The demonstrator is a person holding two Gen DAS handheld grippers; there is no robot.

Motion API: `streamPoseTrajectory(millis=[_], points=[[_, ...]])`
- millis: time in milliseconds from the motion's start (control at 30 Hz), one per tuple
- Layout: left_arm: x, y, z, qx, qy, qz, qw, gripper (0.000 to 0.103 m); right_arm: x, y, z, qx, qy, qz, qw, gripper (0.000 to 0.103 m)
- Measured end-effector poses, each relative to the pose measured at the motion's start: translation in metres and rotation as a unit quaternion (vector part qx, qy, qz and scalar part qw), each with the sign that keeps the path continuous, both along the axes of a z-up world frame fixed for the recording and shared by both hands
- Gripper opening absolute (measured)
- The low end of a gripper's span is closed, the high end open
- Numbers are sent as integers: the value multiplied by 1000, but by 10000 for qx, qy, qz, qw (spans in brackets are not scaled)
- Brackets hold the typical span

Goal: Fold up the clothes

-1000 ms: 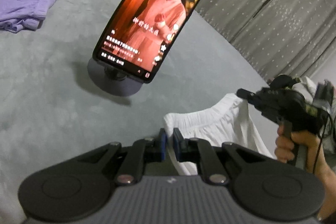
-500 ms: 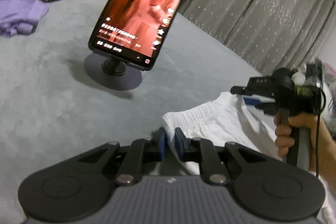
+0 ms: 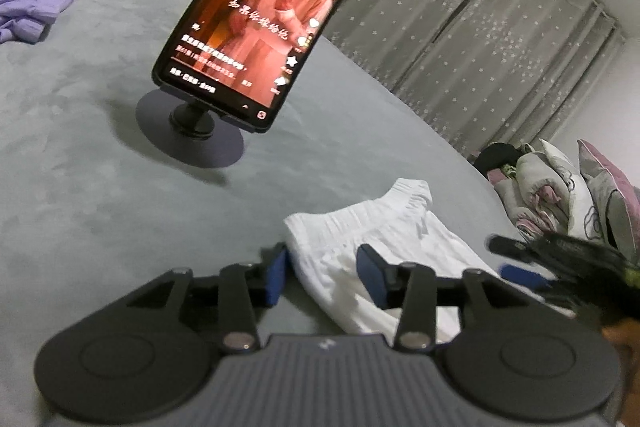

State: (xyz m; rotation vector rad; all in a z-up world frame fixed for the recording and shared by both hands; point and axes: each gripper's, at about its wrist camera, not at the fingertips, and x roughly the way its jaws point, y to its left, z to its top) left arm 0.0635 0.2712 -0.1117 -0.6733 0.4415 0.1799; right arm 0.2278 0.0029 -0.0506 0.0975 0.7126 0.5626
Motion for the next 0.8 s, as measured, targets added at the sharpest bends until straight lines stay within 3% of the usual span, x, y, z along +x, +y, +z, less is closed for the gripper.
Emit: streamPoseTrajectory(millis=[167, 333, 433, 700, 800], points=[[-5, -11, 6, 181, 53, -80, 9998, 64, -39, -38, 14, -23, -204, -178, 9996, 68], [-10, -21, 12, 362, 106, -161, 9992, 93, -72, -81, 25, -30, -288, -504, 9983, 70], [-13, -27, 16, 470, 138, -209, 9986, 102, -91, -107, 28, -87, -347, -787, 9963, 71], [-31, -53, 26, 692, 450, -47, 9966, 103, -148, -187, 23, -53, -310, -1580, 9869, 72], [-40, -64, 31, 599, 583, 26, 9965, 103, -162, -218, 21, -80, -270, -1858, 9822, 73]])
